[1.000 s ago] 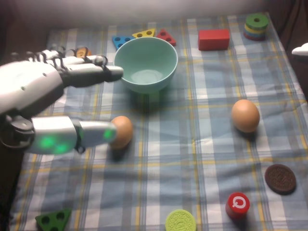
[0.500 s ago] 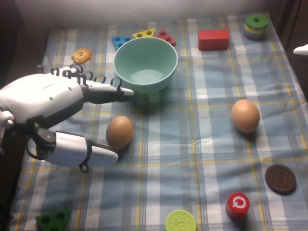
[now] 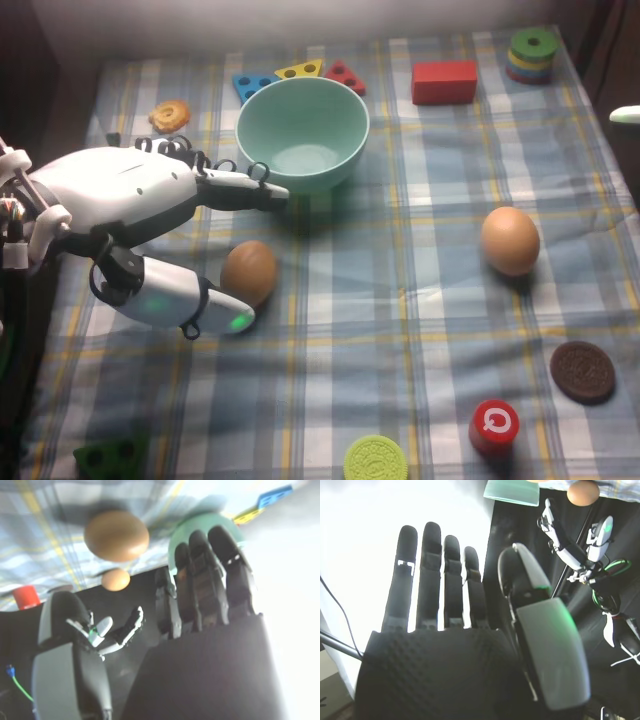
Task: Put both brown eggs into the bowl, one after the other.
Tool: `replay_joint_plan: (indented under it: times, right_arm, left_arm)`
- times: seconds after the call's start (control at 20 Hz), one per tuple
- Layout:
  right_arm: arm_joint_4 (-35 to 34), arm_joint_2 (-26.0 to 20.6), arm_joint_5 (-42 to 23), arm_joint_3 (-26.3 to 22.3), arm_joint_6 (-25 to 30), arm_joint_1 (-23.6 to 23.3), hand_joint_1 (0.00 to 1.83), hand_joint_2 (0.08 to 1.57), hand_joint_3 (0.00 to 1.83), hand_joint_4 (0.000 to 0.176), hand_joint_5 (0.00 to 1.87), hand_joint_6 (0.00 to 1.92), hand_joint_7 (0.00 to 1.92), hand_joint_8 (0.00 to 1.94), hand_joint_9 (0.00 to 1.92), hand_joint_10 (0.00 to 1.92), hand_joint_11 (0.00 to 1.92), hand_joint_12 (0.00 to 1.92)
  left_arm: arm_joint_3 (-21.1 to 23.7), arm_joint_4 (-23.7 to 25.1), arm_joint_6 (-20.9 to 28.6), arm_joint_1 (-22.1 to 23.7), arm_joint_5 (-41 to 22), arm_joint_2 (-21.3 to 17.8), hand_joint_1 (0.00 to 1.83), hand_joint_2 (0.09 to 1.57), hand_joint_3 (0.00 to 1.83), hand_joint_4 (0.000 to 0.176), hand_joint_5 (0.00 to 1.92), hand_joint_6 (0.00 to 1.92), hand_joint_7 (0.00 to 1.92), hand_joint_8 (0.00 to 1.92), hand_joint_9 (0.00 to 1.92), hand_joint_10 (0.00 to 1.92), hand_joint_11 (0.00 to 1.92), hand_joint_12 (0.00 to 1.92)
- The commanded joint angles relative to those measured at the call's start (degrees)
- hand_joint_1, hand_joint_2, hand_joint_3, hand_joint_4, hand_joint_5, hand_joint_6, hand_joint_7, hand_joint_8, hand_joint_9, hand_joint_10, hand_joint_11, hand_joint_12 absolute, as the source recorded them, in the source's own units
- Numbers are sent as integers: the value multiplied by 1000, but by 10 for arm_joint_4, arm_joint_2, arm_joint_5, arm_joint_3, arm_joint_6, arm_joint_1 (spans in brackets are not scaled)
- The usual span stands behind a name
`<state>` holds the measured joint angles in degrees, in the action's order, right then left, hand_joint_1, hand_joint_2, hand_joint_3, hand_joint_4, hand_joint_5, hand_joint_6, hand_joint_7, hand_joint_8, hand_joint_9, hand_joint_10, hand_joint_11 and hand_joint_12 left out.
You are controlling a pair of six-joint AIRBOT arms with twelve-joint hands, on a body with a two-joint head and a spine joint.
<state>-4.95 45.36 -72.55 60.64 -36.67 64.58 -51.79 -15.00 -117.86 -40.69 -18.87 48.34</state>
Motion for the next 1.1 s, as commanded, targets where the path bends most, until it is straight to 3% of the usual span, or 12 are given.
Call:
replay_joint_plan:
  times: [0.0, 0.2, 0.45, 0.55, 0.65, 0.8, 0.9, 1.05]
  right_arm:
    - [-17, 0, -69, 3, 4, 1, 468, 1405, 2, 0, 400, 1, 596, 4, 655, 8, 241, 999]
    - [-18, 0, -69, 3, 4, 3, 407, 1418, 5, 0, 407, 3, 605, 2, 667, 10, 248, 1018]
    - [-18, 2, -69, 5, 5, 3, 371, 1431, 6, 0, 412, 1, 625, 6, 682, 12, 261, 1032]
    - [-18, 2, -69, 5, 5, 4, 353, 1433, 5, 0, 415, 1, 629, 4, 681, 9, 260, 1031]
    - [-18, 2, -69, 5, 5, 5, 372, 1438, 1, 0, 423, 1, 629, 0, 685, 4, 278, 986]
    - [-18, 2, -69, 5, 6, 5, 358, 1438, 0, 0, 428, 1, 630, 3, 708, 9, 315, 973]
    - [-18, 2, -69, 4, 8, 6, 321, 1456, 4, 0, 423, 0, 610, 0, 706, 5, 303, 982]
    - [-21, 3, -70, 4, 9, 8, 275, 1475, 6, 0, 435, 3, 609, 0, 702, 2, 300, 951]
  left_arm:
    - [-3, 3, -2, 10, -43, 5, 623, 937, 0, 176, 284, 0, 376, 0, 387, 0, 0, 1160]
    - [-19, -11, -42, 26, -6, 25, 597, 963, 5, 176, 307, 1, 438, 5, 432, 12, 0, 1149]
    - [-29, -11, -53, 34, 18, 34, 641, 945, 0, 176, 296, 1, 478, 6, 488, 12, 0, 1200]
    - [-31, -11, -54, 34, 23, 34, 590, 993, 5, 176, 236, 0, 440, 2, 454, 1, 0, 1117]
    - [-32, -11, -56, 35, 27, 35, 842, 982, 0, 176, 257, 3, 464, 3, 474, 4, 0, 1211]
    - [-32, -11, -56, 36, 28, 38, 906, 1017, 2, 176, 202, 2, 437, 1, 431, 4, 0, 1121]
    - [-33, -11, -57, 36, 29, 39, 907, 1014, 1, 176, 282, 10, 494, 8, 473, 12, 0, 1212]
    - [-33, -11, -57, 36, 29, 41, 902, 1011, 0, 176, 247, 2, 490, 1, 489, 10, 0, 1241]
